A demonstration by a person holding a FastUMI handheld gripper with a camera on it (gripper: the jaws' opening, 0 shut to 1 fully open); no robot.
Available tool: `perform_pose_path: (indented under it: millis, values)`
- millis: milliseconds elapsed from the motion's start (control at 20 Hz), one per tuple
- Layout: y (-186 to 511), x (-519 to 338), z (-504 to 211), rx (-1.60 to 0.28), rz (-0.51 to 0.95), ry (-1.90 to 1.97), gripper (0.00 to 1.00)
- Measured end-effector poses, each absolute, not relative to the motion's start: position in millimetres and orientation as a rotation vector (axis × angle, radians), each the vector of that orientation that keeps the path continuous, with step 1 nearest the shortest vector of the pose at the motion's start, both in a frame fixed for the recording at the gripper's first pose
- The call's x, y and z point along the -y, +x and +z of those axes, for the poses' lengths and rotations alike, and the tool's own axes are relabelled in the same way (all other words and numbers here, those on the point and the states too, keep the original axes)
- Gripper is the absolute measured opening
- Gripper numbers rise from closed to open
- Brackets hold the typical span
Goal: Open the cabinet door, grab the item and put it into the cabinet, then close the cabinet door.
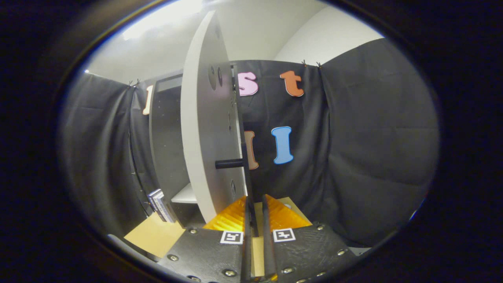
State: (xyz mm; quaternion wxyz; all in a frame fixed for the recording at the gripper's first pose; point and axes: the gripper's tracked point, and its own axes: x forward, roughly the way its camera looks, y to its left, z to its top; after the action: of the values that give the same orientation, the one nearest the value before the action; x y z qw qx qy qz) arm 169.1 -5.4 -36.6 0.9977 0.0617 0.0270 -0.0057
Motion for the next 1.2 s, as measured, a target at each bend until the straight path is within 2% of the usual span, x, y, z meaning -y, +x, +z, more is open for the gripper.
perform_pose_path:
  millis: [350, 650, 1200]
  values:
    - [173, 5, -38, -0.082, 0.042, 0.108, 0.13]
    - [164, 13, -41, -0.1, 0.03, 0.057, 0.13]
    - [157, 14, -32, -0.012, -0.075, 0.059, 0.13]
